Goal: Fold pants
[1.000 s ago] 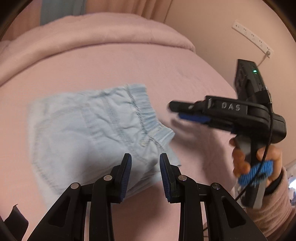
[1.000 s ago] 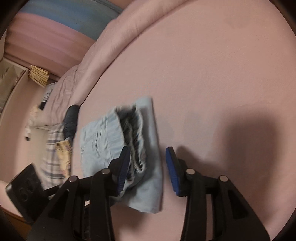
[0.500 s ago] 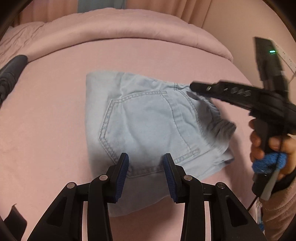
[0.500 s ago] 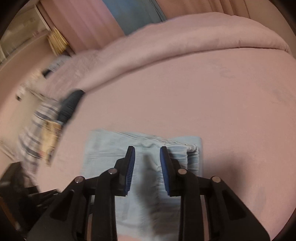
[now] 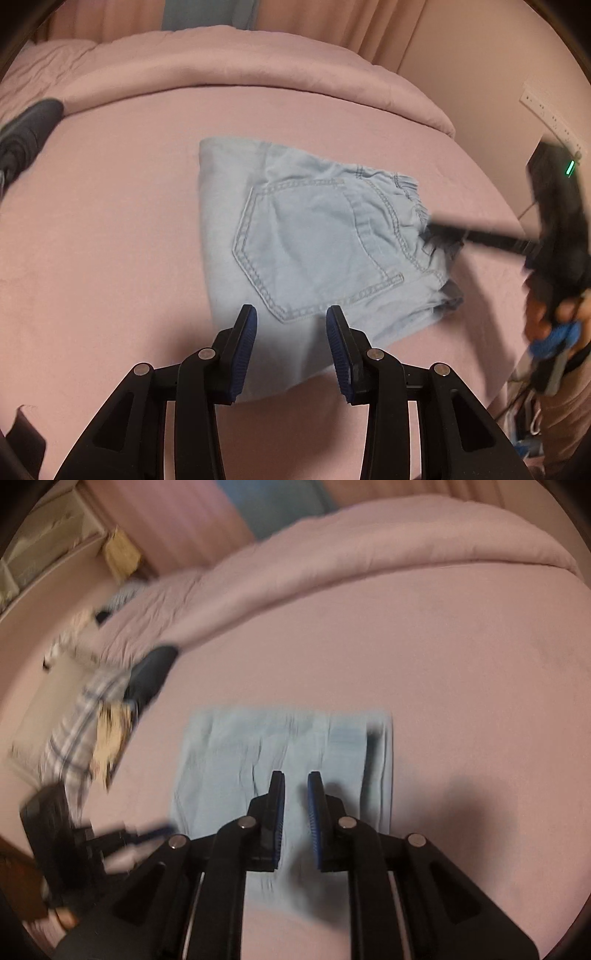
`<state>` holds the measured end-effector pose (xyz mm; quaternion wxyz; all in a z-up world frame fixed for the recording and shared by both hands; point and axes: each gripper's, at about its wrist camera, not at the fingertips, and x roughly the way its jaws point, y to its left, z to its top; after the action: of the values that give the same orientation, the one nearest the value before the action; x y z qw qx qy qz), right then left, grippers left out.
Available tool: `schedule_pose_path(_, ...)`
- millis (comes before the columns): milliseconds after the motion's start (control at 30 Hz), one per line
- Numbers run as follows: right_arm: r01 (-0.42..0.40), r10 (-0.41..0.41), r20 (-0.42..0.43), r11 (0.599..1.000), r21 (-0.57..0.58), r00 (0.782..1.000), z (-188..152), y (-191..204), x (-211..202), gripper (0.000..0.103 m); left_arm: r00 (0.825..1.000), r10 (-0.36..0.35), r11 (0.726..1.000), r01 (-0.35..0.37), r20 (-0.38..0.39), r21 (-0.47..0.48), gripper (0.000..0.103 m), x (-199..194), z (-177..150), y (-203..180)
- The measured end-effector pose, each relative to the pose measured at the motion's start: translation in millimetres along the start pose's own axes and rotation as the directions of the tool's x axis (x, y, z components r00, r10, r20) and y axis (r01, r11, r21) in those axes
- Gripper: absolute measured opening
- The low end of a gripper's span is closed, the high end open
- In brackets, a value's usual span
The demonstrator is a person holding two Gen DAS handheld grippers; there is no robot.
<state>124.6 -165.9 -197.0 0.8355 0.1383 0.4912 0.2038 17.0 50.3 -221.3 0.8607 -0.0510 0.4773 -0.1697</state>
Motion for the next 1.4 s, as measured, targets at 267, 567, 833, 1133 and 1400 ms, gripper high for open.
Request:
schedule_pose_path(267,0.139,-0.145,-0.09,0.988,-0.061,0.985,-8,13,16,0.02,1.0,0.0,1.0,0.0,-0.003,0.03,0.038,7,-4,-4)
schedule_pose_path(567,-0.156,0.112,-0.212,0.967,-0.201,0.971,72,103,74,0.045,0.999,-0.044,0.999,0.044,0.002,0.014,0.038,7,-10,2)
schedule_pose_path(833,-0.21,0.114,-0.531,0.97,-0.124,0.839,110,126,186,0.05,0.997,-0.081,0.997,0.081,-0.011,-0.015,0.038,6,-11,10)
schedule_pose_path(1133,-0.165,0.086,-0.572,0.982,-0.089,0.816,106,109,225,0.006,0.993,-0.116,0.991,0.114,-0.016,-0.072,0.038,3,-17,37)
schedule_pose_path(1400,-0.052,-0.037,-0.328,0.965,-0.257,0.944,110,126,145,0.02,0.978,-0.183,0.971,0.163,-0.101,-0.175,0.037,-8,-48,61)
